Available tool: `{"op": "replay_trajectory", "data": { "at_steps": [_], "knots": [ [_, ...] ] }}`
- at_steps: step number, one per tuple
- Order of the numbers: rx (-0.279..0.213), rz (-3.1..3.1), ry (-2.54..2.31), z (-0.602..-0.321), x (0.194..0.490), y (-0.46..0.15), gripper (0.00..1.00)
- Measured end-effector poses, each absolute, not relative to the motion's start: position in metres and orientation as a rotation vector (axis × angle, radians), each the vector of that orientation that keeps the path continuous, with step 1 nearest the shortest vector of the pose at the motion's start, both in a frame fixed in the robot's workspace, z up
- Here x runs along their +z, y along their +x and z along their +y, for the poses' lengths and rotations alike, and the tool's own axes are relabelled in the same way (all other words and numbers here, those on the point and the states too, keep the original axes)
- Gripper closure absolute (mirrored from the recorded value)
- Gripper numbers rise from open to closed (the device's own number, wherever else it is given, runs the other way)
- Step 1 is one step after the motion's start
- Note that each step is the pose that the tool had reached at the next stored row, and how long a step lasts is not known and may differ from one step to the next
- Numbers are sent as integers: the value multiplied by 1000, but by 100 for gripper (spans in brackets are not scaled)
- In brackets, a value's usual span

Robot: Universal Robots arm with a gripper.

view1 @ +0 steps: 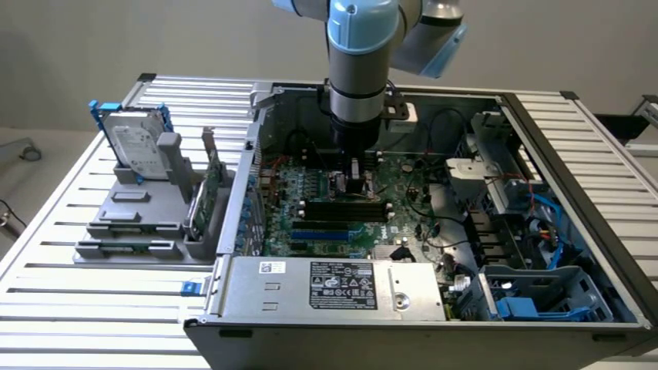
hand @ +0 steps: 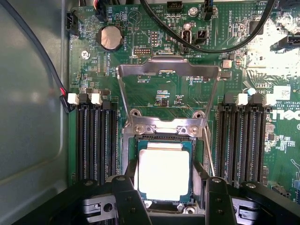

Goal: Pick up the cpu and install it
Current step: 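Close the cpu cover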

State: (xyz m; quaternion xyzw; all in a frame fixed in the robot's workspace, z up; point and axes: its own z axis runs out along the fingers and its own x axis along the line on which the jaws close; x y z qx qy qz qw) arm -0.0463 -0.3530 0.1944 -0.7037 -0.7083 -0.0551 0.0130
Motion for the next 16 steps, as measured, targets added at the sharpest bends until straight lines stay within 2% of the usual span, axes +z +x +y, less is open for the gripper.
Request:
{"op": "replay_trajectory", "data": {
  "at_steps": [13, 14, 15, 16],
  "knots": [
    [-172, -2207, -2193, -353, 194, -46, 46],
    [-172, -2207, -2193, -353, 194, -46, 44],
    [-172, -2207, -2193, -353, 194, -46, 38],
    [-171, -2207, -2193, -353, 194, -46, 38]
  ]
}}
